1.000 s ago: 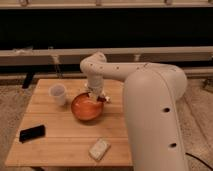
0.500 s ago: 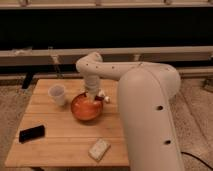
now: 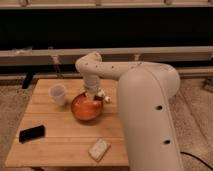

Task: Place the pepper in the ceramic bowl

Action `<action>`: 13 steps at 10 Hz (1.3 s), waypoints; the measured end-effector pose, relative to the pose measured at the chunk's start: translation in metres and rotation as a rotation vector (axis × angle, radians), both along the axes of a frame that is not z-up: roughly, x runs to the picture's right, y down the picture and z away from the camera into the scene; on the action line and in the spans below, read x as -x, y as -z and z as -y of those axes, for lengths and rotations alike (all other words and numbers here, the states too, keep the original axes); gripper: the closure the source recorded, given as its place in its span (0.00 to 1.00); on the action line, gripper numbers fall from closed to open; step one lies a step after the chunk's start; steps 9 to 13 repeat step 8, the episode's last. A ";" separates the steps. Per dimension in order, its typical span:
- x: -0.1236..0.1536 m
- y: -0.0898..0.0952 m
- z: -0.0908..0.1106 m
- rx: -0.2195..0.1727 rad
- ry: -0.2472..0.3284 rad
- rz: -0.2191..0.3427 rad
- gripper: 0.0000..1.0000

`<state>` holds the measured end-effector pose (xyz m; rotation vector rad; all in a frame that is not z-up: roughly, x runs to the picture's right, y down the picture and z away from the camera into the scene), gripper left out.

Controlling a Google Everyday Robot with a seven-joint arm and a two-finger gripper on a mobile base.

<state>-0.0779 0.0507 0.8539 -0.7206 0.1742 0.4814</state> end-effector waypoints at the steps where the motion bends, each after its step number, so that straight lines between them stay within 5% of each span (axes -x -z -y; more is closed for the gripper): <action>1: 0.001 0.000 0.000 0.001 0.001 0.001 0.17; 13: 0.004 0.002 -0.001 0.007 0.006 0.009 0.16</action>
